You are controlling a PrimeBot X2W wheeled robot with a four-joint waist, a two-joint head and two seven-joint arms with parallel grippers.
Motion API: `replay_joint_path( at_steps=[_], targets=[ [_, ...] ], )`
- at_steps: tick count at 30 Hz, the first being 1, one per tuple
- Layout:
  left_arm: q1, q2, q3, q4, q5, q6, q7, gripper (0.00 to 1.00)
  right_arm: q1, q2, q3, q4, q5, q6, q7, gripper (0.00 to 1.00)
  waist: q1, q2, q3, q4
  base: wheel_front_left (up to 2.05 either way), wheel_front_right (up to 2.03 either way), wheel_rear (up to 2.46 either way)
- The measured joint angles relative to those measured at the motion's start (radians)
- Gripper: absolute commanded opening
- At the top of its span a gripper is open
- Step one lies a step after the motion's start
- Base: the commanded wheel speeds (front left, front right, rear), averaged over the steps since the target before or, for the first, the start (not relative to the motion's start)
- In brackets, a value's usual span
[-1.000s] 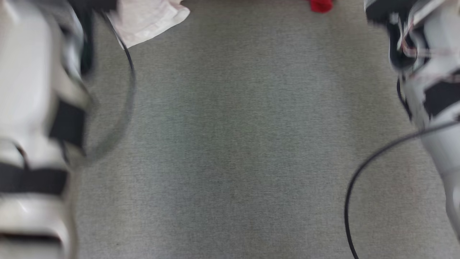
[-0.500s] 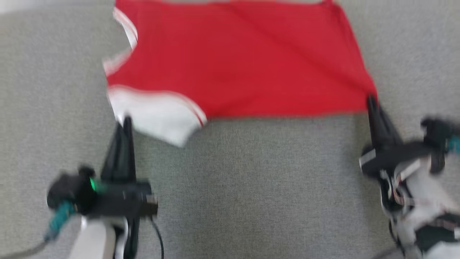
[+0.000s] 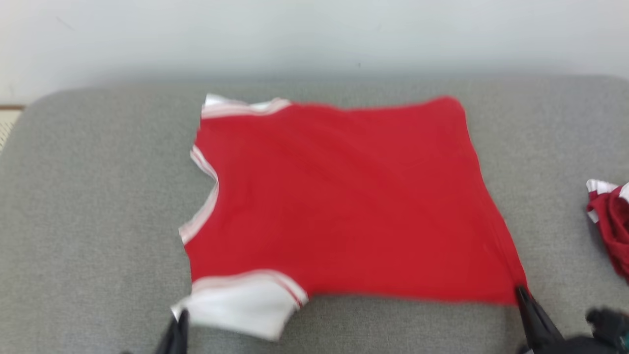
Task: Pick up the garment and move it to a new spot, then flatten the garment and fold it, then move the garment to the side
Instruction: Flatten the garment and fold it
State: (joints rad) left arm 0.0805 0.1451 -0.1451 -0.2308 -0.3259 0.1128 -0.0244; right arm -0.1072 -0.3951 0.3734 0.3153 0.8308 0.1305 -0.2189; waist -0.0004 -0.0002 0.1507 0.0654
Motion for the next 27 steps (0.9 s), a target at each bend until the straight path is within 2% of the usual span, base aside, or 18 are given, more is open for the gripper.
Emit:
replay_joint_path(
  at_steps=[7,15,22,27],
  targets=[
    [0.187,0.012,-0.034,-0.145,-0.025,0.030,0.146,0.00,0.208,0.009,-0.126,-0.102,-0.084,0.000,0.113,0.00,0.0001,0.0000,-0.081,0.008,0.00,0.00,0.00],
    [0.280,0.038,-0.045,-0.243,-0.048,0.049,0.246,0.00,0.374,0.105,-0.283,-0.294,-0.216,0.000,0.294,0.00,0.0002,0.0000,-0.141,0.032,0.00,0.00,0.00],
    [0.284,0.049,-0.049,-0.263,-0.058,0.047,0.269,0.00,0.403,0.169,-0.338,-0.398,-0.275,0.000,0.409,0.00,0.0003,0.0000,-0.142,0.033,0.00,0.00,0.00],
    [0.232,0.054,-0.050,-0.273,-0.069,0.026,0.265,0.00,0.370,0.179,-0.350,-0.432,-0.290,0.000,0.468,0.00,0.0003,0.0001,-0.120,0.031,0.00,0.00,0.00]
  ],
)
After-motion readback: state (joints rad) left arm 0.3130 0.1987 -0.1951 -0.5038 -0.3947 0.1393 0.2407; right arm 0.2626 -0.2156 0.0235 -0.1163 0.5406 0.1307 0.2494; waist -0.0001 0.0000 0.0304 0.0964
